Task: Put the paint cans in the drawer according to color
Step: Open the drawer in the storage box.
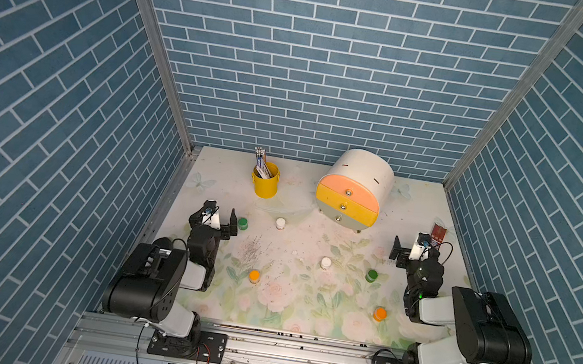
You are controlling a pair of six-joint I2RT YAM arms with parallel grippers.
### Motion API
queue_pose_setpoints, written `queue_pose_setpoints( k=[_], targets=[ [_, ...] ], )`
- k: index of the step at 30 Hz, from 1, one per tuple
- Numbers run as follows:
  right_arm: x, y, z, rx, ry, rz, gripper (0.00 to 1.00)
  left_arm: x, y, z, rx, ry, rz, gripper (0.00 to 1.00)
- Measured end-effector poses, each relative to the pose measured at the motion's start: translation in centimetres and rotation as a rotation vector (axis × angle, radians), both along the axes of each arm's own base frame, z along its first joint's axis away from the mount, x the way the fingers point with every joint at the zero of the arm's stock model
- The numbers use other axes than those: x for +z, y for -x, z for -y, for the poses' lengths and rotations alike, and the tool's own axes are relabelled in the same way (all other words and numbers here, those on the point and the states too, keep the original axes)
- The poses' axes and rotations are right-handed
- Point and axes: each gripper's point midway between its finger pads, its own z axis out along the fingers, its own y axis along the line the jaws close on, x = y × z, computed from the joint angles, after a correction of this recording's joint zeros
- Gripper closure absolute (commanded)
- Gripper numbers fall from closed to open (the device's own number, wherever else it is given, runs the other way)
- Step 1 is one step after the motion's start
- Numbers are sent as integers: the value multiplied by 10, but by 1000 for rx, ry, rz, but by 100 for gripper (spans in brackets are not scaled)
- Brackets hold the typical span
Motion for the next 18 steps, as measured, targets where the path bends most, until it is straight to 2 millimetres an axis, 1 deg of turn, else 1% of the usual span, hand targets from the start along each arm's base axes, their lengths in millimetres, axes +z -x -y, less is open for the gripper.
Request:
queue_pose_setpoints(
  k=[15, 18],
  targets=[
    [0, 0, 0, 0, 0, 0, 0, 0, 0, 0, 0, 0, -1, 0],
    [0, 0, -2, 15, 6, -4, 0, 0, -3, 1, -5, -2, -23, 0]
  ],
)
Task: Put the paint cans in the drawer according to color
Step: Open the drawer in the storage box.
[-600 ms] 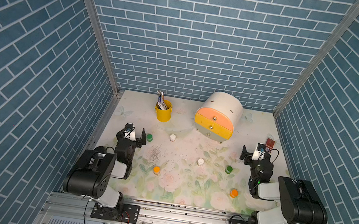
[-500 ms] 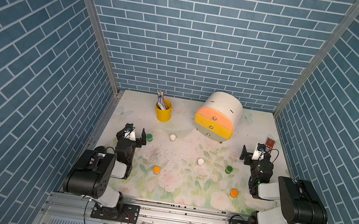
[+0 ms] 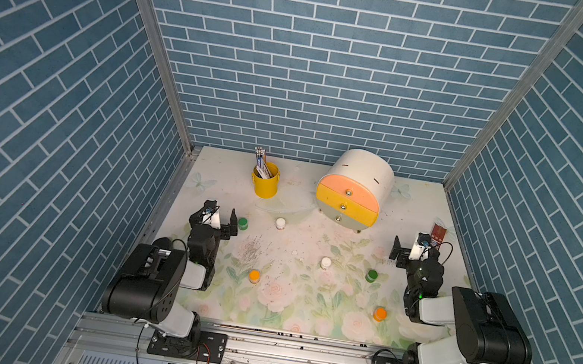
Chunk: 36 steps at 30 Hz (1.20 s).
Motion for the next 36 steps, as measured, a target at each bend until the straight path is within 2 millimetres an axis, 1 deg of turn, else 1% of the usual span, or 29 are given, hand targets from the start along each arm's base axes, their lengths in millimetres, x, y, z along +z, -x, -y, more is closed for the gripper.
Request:
queue_pose_setpoints(
  k=[1, 3, 7, 9, 10, 14, 16, 20, 21, 23, 25, 28, 30, 32, 33, 36],
  targets=[
    [1, 0, -2, 8, 3, -3, 0, 4, -3, 0, 0, 0, -3, 0],
    [9, 1, -3, 16, 6, 3, 0, 21, -7, 1, 4, 2, 23, 0],
    [51, 6, -5, 24, 1, 93, 0, 57, 2, 5, 17, 13, 106, 0],
    [71, 12, -5, 24, -16, 133, 0, 72, 8, 8, 19, 38, 141, 0],
    [77, 14, -5, 23, -27, 141, 0, 76, 10, 9, 17, 49, 151, 0],
    [103, 16, -4, 12, -118, 144, 0, 98, 13, 26, -15, 100, 168, 0],
    [117, 13, -7, 22, -173, 132, 0, 117, 11, 36, -41, 133, 187, 0],
    [148, 7, -28, 129, -255, 109, 0, 165, 15, 58, -126, 206, 265, 0],
    [155, 6, -33, 154, -269, 106, 0, 174, 18, 65, -155, 219, 279, 0],
    [171, 3, -43, 210, -295, 105, 1, 192, 22, 87, -227, 243, 290, 0],
    [186, -3, -52, 253, -310, 105, 5, 207, 23, 110, -295, 253, 280, 0],
    [211, -23, -66, 312, -331, 97, 10, 230, 22, 147, -392, 266, 250, 0],
    [226, -39, -77, 349, -335, 94, 10, 242, 18, 172, -449, 275, 220, 0],
    [239, -56, -88, 383, -336, 88, 10, 247, 14, 195, -503, 287, 185, 0],
    [243, -63, -94, 397, -337, 83, 11, 245, 12, 204, -525, 293, 167, 0],
    [256, -87, -109, 431, -339, 80, 12, 226, 9, 230, -590, 303, 94, 0]
  ],
)
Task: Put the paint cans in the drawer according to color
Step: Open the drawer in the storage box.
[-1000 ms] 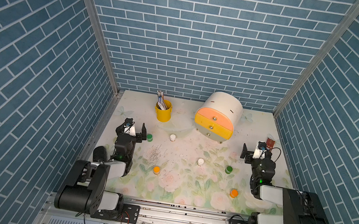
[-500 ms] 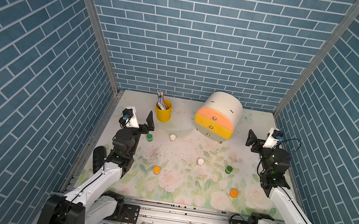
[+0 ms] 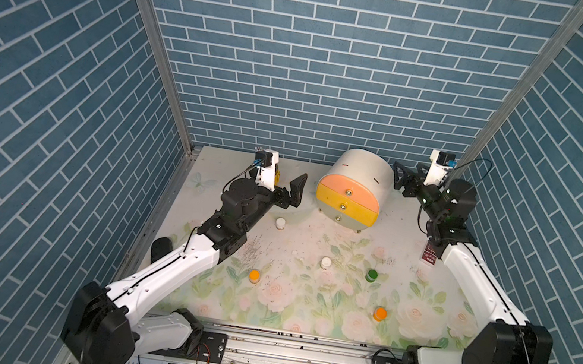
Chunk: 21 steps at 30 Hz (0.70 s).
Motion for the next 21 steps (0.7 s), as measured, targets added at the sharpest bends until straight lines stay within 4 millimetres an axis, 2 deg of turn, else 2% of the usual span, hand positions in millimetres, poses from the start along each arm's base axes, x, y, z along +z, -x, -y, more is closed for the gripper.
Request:
queue_pose_setpoints(
  k=[5, 10, 13, 17, 20, 21],
  targets=[
    [14, -33, -20, 39, 1, 4, 17, -45, -8, 51, -85, -59, -108, 0],
    [12, -47, -40, 87, 14, -6, 23, -70, -12, 96, -129, -102, -150, 0],
    [1, -46, -54, 126, 38, -26, 24, -81, -19, 110, -131, -111, -158, 0],
    [-8, -44, -64, 157, 68, -35, 25, -97, -30, 119, -121, -105, -168, 0],
    [-10, -42, -69, 174, 85, -28, 26, -105, -36, 125, -125, -80, -180, 7],
    [-10, -42, -69, 176, 89, -26, 26, -107, -37, 126, -130, -70, -181, 12]
  ],
)
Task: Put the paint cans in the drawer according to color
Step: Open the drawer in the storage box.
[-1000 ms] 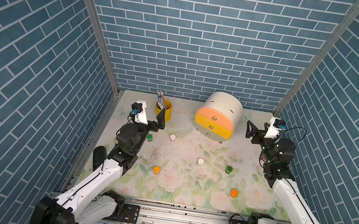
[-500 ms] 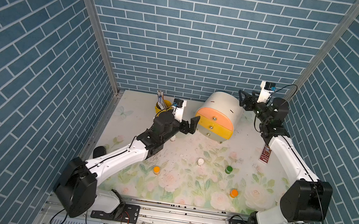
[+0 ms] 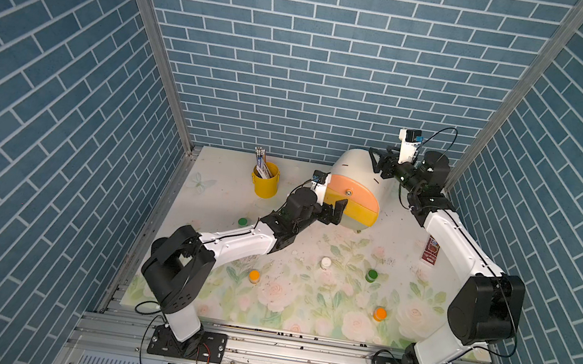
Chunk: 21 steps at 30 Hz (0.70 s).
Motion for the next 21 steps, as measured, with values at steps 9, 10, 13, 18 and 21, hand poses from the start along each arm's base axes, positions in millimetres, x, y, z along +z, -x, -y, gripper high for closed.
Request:
queue_pose_setpoints(
  k=[9, 10, 13, 18, 21],
  targets=[
    [-10, 1, -1, 12, 20, -7, 26, 9, -10, 11, -5, 65, 23, 39],
    [-10, 1, -1, 13, 19, -5, 26, 10, -11, 11, -3, 67, 26, 39],
    [-9, 1, -2, 14, 18, -1, 25, 11, -16, 15, 1, 71, 32, 40],
    [-8, 2, -2, 20, 17, 3, 26, 1, -24, 22, 2, 62, 24, 41],
    [-9, 1, -3, 22, 16, 5, 27, -7, -26, 24, 6, 53, 15, 43]
  ],
)
